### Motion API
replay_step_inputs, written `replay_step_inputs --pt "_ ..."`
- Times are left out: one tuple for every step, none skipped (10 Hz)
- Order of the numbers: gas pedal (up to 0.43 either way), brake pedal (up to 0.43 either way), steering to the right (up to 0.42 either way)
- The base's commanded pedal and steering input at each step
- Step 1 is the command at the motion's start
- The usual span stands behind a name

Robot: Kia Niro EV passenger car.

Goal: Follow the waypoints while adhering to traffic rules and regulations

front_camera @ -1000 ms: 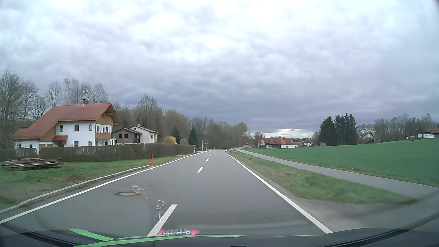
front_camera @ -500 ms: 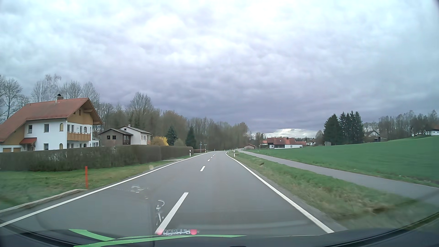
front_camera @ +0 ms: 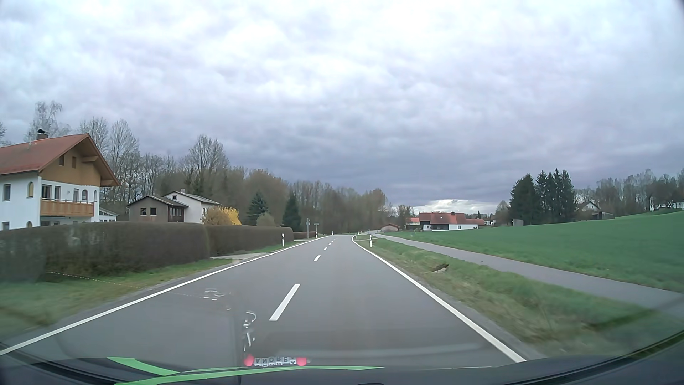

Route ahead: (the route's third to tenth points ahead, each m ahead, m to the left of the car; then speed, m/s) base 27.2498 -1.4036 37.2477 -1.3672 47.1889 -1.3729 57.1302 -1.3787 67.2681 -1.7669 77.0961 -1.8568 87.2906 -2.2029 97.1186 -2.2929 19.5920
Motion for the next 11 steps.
replay_step_inputs --pt "0.11 0.0 0.002" --pt "0.11 0.0 0.002" --pt "0.11 0.0 0.002" --pt "0.118 0.0 0.002" --pt "0.118 0.0 0.002" --pt "0.118 0.0 0.001" --pt "0.118 0.0 0.001" --pt "0.118 0.0 0.0" --pt "0.118 0.0 0.0" --pt "0.118 0.0 0.0" --pt "0.118 0.0 0.0"
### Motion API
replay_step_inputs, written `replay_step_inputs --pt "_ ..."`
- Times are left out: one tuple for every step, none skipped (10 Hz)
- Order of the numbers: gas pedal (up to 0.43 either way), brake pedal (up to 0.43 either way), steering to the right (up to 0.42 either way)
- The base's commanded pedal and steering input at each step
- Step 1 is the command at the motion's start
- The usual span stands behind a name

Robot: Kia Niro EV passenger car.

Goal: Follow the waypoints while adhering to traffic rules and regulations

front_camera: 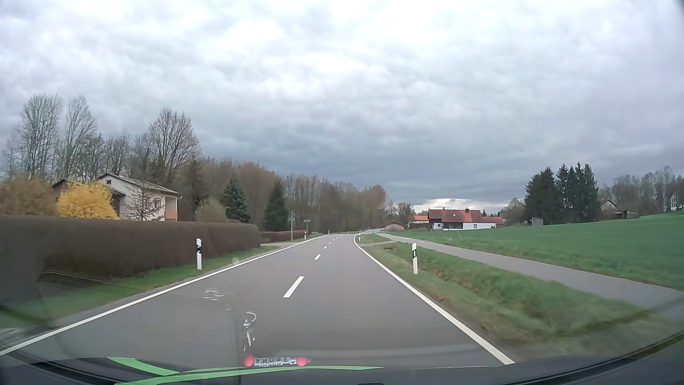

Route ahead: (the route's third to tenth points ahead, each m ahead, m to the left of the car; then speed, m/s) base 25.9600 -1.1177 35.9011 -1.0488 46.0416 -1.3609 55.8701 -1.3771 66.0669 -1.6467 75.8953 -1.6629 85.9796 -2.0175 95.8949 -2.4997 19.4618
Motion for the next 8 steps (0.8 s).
replay_step_inputs --pt "0.118 0.0 0.0" --pt "0.118 0.0 0.0" --pt "0.118 0.0 0.0" --pt "0.118 0.0 0.0" --pt "0.118 0.0 0.0" --pt "0.11 0.0 0.0" --pt "0.11 0.0 0.0" --pt "0.11 0.0 0.0"
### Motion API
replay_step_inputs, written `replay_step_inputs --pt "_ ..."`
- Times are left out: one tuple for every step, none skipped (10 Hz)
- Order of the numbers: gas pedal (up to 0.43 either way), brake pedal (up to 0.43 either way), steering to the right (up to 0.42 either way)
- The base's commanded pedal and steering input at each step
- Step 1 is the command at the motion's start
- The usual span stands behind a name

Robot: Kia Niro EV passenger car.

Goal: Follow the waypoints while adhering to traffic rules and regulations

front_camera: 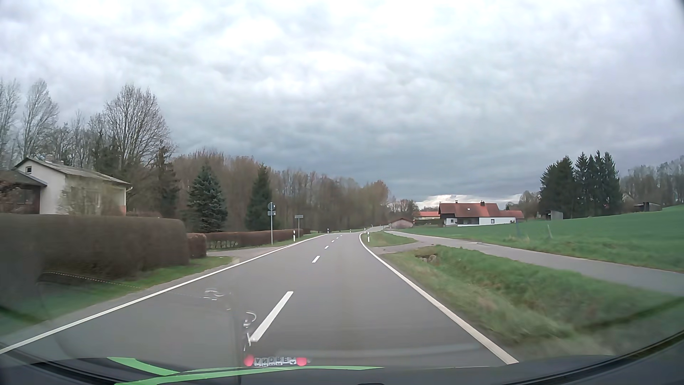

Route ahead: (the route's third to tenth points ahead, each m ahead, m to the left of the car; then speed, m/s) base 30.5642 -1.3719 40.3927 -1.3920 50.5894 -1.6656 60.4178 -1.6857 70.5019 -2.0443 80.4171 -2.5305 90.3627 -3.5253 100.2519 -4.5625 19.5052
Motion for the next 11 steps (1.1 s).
replay_step_inputs --pt "0.11 0.0 0.0" --pt "0.098 0.0 0.0" --pt "0.098 0.0 0.0" --pt "0.098 0.0 0.0" --pt "0.087 0.0 0.001" --pt "0.087 0.0 0.001" --pt "0.087 0.0 0.001" --pt "0.087 0.0 0.002" --pt "0.087 0.0 0.003" --pt "0.087 0.0 0.005" --pt "0.079 0.0 0.005"
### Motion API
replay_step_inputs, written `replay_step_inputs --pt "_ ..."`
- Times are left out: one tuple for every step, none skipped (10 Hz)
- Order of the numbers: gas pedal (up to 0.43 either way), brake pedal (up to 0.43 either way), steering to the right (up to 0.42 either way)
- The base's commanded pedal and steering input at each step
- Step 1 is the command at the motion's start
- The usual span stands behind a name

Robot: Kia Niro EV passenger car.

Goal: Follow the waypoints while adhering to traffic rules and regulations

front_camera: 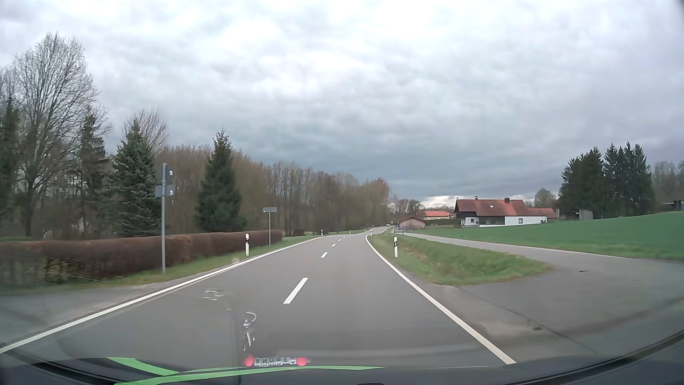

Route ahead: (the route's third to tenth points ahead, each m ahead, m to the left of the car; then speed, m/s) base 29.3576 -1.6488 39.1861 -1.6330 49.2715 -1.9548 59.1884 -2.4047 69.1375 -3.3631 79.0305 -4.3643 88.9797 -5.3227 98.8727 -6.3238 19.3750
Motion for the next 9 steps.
replay_step_inputs --pt "0.079 0.0 0.006" --pt "0.079 0.0 0.006" --pt "0.079 0.0 0.006" --pt "0.079 0.0 0.005" --pt "0.079 0.0 0.006" --pt "0.079 0.0 0.006" --pt "0.079 0.0 0.007" --pt "0.067 0.0 0.007" --pt "0.059 0.0 0.007"
